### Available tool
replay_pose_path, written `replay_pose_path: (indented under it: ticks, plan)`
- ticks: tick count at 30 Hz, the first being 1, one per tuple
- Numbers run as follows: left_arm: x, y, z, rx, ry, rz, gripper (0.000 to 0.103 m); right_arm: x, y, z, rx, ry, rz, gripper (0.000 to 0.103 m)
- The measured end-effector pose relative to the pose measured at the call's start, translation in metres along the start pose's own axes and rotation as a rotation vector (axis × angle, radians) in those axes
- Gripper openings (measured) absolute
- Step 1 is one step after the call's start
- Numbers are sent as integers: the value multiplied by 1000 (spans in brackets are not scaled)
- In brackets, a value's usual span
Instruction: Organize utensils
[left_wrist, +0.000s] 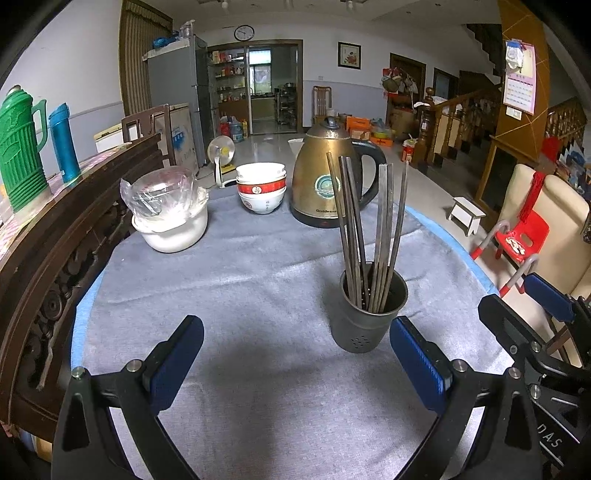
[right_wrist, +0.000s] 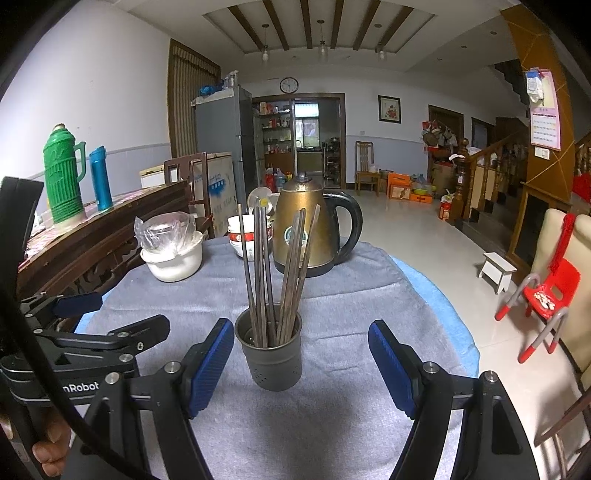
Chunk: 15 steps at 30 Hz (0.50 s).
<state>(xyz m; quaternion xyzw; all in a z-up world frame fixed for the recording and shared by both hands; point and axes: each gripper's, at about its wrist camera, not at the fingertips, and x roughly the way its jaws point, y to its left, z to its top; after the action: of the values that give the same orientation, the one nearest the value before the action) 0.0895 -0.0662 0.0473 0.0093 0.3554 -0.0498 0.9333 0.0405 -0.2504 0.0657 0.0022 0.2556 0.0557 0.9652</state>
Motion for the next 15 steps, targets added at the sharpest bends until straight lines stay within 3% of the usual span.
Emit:
replay_pose_path:
  ticks: [15]
  plan:
    - [5,-2,3,17,2,5,100,6,-4,0,4,10,-1,78]
